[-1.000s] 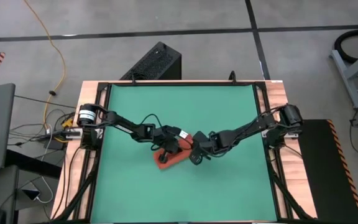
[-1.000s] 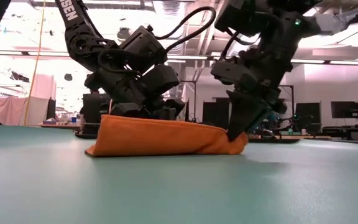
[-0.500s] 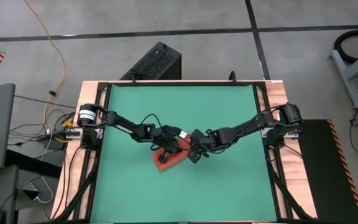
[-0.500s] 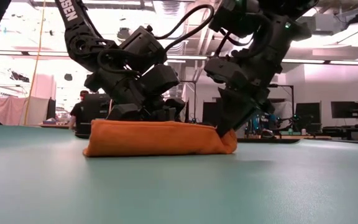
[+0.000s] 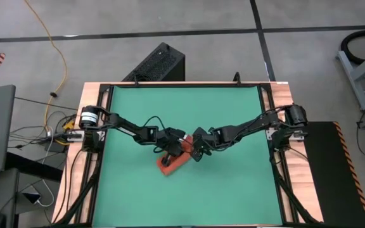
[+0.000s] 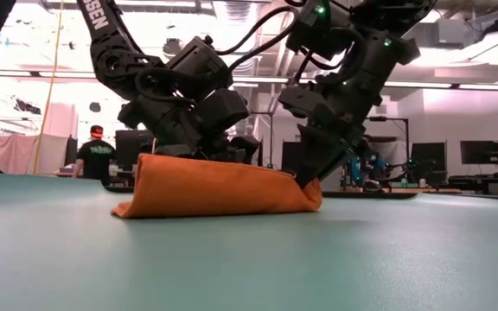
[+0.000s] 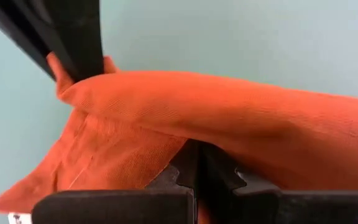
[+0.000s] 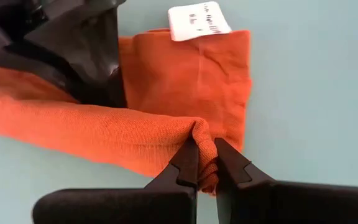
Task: Roll napkin
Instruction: Roll the orange table napkin
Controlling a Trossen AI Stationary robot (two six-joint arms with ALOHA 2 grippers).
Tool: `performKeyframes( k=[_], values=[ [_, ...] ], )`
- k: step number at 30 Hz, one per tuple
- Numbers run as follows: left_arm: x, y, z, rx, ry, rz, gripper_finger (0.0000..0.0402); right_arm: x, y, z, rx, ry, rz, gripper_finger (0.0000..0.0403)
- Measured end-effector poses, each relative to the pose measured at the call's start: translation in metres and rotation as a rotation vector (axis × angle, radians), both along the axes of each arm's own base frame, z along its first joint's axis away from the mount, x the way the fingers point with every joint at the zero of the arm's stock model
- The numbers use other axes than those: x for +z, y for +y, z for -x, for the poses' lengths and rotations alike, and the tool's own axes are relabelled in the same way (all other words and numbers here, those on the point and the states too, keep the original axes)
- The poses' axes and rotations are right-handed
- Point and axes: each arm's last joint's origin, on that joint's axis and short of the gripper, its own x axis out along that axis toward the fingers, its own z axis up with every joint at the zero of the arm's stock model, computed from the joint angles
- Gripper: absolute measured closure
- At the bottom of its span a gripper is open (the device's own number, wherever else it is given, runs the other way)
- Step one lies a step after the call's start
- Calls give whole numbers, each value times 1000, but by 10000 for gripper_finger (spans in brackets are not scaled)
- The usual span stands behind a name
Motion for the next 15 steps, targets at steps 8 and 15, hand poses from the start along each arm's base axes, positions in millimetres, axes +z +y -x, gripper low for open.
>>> performKeyframes(
  k=[8,15],
  values=[
    [0,0,0,-1,3,-31,401,0,0,0,12,-3,-12,369],
    [2,1,2,39,17,-85,401,-18,5,-5,41,45,-40,369]
  ],
)
